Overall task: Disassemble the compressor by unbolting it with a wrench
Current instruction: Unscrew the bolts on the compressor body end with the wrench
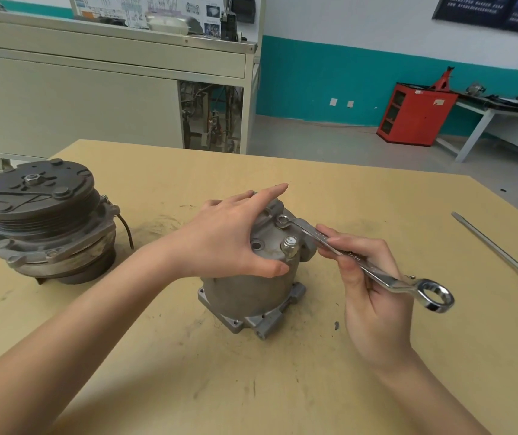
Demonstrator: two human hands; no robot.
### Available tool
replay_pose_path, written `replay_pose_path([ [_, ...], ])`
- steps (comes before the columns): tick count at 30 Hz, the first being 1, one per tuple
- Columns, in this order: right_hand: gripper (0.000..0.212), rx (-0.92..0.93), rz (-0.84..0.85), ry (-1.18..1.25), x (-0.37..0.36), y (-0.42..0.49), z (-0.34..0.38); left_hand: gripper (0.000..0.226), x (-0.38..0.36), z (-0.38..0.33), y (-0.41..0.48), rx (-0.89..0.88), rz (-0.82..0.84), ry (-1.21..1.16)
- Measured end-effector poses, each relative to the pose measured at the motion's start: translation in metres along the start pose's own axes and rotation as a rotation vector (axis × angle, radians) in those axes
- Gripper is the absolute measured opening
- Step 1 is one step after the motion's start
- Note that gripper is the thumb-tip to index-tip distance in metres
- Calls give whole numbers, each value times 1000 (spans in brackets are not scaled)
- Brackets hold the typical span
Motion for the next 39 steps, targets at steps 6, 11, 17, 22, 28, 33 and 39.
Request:
replay_pose_path([
  [6,17,-84,-9,202,9,14,-24,96,3,-4,-1,-19,-67,-94],
  [11,17,-658,189,517,9,72,-86,101,2,-1,0,-17,-77,-110],
  [17,14,-800,631,413,-42,129,-105,114,0,4,0,20,-93,-93],
  [22,29,-834,568,506,-50,136,-99,107,-1,4,0,42,-111,-73],
  [28,33,-901,279,680,-41,118,-92,98,-1,3,1,23,-113,-32],
  [33,39,-903,139,950,-26,100,-80,99,-2,3,2,28,-99,-15],
  [39,38,-712,-82,837,-15,109,-49,95,-1,5,1,30,-114,-6],
])
Point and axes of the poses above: each hand's wrist, its own y-axis towards the middle knuckle, its own x-axis out of the back of the hand, z = x × y, the point moved 5 cm from there along y, towards the middle knuckle, and after that the axes turned 6 degrees about -y, right-handed, at the moved point
